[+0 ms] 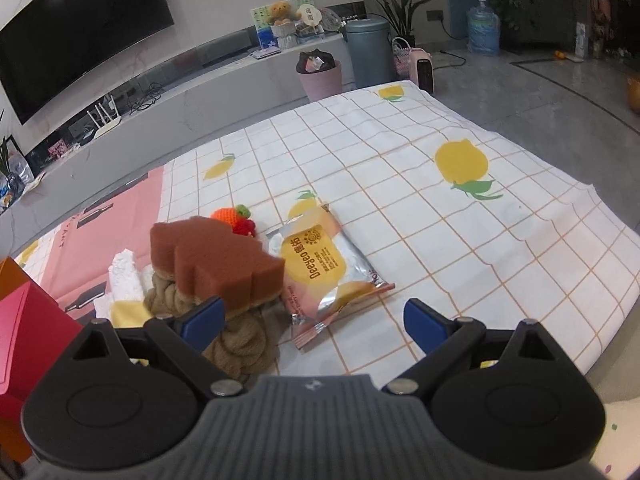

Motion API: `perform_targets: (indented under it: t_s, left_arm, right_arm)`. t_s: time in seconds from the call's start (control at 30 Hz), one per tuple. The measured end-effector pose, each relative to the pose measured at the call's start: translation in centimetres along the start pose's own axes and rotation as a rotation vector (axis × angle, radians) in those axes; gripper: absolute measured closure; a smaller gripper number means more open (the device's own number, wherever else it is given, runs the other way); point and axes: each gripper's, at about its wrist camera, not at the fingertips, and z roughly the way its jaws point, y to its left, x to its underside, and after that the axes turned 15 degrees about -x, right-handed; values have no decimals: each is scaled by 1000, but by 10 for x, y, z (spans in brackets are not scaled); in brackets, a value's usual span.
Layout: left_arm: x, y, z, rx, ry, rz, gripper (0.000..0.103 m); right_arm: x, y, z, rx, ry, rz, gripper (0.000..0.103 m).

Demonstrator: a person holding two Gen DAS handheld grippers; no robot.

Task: Organize soft objects
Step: 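Grasp the yellow cloth with the left tool while the right tool grasps the brown sponge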

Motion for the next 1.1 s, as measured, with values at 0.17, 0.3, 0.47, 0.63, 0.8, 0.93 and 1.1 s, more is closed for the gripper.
perform_targets:
  t_s: [0.17,0.3,0.47,0.63,0.8,0.93,1.1]
  left_arm:
    - [8,18,-19,38,5,35,99]
    - [13,26,-32,52,-3,33,99]
    - [21,34,-40,59,-16,80,98]
    - [28,37,-44,82,-52,106,98]
    - [35,30,-41,79,-85,149,97]
    - [37,29,-36,88,-69,162,97]
    - [41,30,-35,112,-41,171,97]
  right_arm:
    - [1,12,-2,-32,-15,-59,9]
    - [4,36,1,-102,-59,-192,9]
    - [23,66,13,-114,-125,-466,9]
    - [41,73,41,54,-68,-730,20]
    - [49,72,56,124,-49,-816,23]
    - [52,75,58,132,-70,-868,26]
    - [52,69,63,119,-101,-855,27]
